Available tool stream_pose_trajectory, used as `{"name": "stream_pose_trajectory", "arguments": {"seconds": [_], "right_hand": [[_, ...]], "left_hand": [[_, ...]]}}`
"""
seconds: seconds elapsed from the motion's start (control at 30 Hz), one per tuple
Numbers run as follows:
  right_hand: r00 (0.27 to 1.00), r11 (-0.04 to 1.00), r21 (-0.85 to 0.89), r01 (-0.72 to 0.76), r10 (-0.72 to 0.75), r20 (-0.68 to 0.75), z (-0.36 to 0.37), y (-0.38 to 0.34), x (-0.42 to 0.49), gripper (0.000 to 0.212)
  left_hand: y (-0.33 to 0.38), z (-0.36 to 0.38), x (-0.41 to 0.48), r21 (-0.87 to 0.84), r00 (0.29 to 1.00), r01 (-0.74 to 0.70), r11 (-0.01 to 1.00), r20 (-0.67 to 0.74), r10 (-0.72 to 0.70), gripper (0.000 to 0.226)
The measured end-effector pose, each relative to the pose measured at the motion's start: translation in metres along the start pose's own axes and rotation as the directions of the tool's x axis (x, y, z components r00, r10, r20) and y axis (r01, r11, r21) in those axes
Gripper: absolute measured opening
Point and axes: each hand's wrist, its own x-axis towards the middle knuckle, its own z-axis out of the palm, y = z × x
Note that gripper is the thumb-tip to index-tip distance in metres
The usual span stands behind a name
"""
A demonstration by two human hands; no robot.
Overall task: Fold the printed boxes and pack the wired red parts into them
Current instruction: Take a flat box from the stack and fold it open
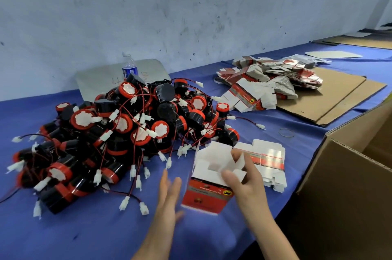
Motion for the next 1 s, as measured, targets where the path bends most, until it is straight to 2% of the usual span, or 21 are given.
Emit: {"name": "stream_pose_trajectory", "arguments": {"seconds": [0.07, 0.1, 0.13, 0.17, 0.2, 0.27, 0.33, 0.4, 0.47, 0.53, 0.6, 0.67, 0.77, 0.83, 0.9, 0.93, 1.0], "right_hand": [[0.998, 0.999, 0.016, -0.044, 0.043, 0.044, 0.002, 0.000, 0.001, 0.044], [0.997, 0.998, 0.023, -0.055, 0.054, 0.061, 0.005, 0.000, 0.001, 0.048], [0.996, 0.998, 0.022, -0.059, 0.057, 0.072, 0.009, 0.000, 0.001, 0.055], [0.996, 0.998, 0.007, -0.054, 0.054, 0.072, 0.012, 0.001, 0.000, 0.062], [0.997, 0.999, -0.011, -0.053, 0.054, 0.063, 0.016, 0.001, 0.000, 0.064], [0.997, 0.997, 0.009, -0.078, 0.077, 0.031, 0.023, 0.002, -0.001, 0.045], [0.995, 0.993, 0.055, -0.102, 0.103, -0.009, 0.026, 0.004, -0.002, 0.021], [0.995, 0.995, 0.050, -0.084, 0.087, -0.050, 0.029, 0.006, -0.005, 0.039], [0.992, 0.996, 0.068, -0.052, 0.059, -0.110, 0.032, 0.005, -0.007, 0.045], [0.985, 0.997, 0.081, -0.009, 0.023, -0.170, 0.034, 0.006, -0.007, 0.034], [0.981, 0.998, 0.047, 0.043, -0.033, -0.192, 0.035, 0.004, -0.009, 0.024], [0.982, 0.996, 0.001, 0.093, -0.092, -0.167, 0.036, 0.001, -0.011, 0.015], [0.988, 0.993, -0.046, 0.112, -0.116, -0.100, 0.033, 0.001, -0.012, 0.006], [0.994, 0.988, -0.119, 0.101, -0.104, -0.017, 0.030, 0.002, -0.013, 0.012], [0.992, 0.975, -0.185, 0.124, -0.118, 0.039, 0.029, 0.001, -0.013, 0.014], [0.992, 0.974, -0.188, 0.126, -0.122, 0.033, 0.028, 0.001, -0.013, 0.018], [0.994, 0.986, -0.143, 0.091, -0.099, -0.048, 0.027, 0.000, -0.012, 0.031]], "left_hand": [[0.007, 0.005, -0.001, 0.093, 0.964, -0.264, 0.960, 0.041, 0.261, 0.093], [0.008, 0.006, 0.003, 0.093, 0.950, -0.311, 0.946, 0.056, 0.307, 0.110], [0.008, 0.008, 0.006, 0.077, 0.943, -0.332, 0.940, 0.064, 0.327, 0.118], [0.006, 0.009, 0.008, 0.062, 0.939, -0.339, 0.939, 0.081, 0.333, 0.113], [0.003, 0.011, 0.010, 0.039, 0.940, -0.330, 0.943, 0.103, 0.324, 0.095], [-0.003, 0.015, 0.010, 0.011, 0.951, -0.302, 0.953, 0.067, 0.301, 0.060], [-0.008, 0.018, 0.009, 0.026, 0.948, -0.317, 0.948, -0.008, 0.317, 0.046], [-0.009, 0.022, 0.007, 0.017, 0.940, -0.334, 0.942, -0.069, 0.334, 0.036], [-0.009, 0.024, 0.008, -0.001, 0.928, -0.358, 0.934, -0.109, 0.356, 0.029], [-0.008, 0.024, 0.011, -0.002, 0.925, -0.365, 0.931, -0.109, 0.363, 0.027], [-0.006, 0.023, 0.012, 0.018, 0.931, -0.350, 0.937, -0.110, 0.349, 0.040], [-0.004, 0.022, 0.012, 0.033, 0.936, -0.321, 0.947, -0.140, 0.322, 0.053], [-0.003, 0.019, 0.014, 0.009, 0.939, -0.301, 0.954, -0.174, 0.298, 0.055], [0.000, 0.017, 0.016, -0.027, 0.940, -0.306, 0.952, -0.170, 0.297, 0.055], [0.003, 0.015, 0.014, -0.008, 0.934, -0.344, 0.939, -0.105, 0.342, 0.044], [0.005, 0.015, 0.011, 0.013, 0.924, -0.376, 0.927, -0.067, 0.376, 0.037], [0.006, 0.015, 0.006, 0.043, 0.898, -0.440, 0.897, -0.001, 0.441, 0.041]]}}
